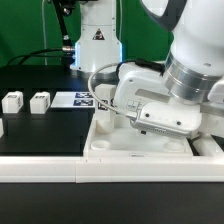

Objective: Assemble square table

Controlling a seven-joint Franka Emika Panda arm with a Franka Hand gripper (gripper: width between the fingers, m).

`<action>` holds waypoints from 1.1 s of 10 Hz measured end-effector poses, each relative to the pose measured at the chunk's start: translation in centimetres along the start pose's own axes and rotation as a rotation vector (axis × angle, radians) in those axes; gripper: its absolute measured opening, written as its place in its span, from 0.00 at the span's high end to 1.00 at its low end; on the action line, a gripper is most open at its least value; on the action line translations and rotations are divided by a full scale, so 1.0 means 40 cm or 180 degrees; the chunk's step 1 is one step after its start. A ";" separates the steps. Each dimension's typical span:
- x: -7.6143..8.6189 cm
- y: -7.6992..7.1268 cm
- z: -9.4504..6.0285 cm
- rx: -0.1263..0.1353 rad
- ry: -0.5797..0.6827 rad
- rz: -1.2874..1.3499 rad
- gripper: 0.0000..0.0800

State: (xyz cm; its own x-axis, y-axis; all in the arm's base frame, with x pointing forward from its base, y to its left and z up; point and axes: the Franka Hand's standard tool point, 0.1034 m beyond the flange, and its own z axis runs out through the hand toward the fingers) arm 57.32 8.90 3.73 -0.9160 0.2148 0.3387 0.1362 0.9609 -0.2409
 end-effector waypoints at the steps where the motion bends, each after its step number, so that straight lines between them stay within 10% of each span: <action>1: 0.015 -0.040 -0.069 0.0045 -0.0105 0.0052 0.19; 4: 0.058 -0.180 -0.155 0.0125 -0.0230 0.0419 0.19; 6: 0.046 -0.296 -0.148 0.0059 -0.0361 0.0796 0.19; 11: 0.052 -0.305 -0.135 -0.0012 -0.0309 0.1983 0.19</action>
Offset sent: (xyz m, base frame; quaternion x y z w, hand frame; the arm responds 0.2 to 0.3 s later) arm -0.0189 -0.0644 0.0605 0.0672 -0.0468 0.0956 0.9920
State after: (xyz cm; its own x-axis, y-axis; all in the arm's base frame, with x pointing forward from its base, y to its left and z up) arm 55.78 -1.42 12.27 -0.6943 0.7178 0.0515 0.6566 0.6611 -0.3631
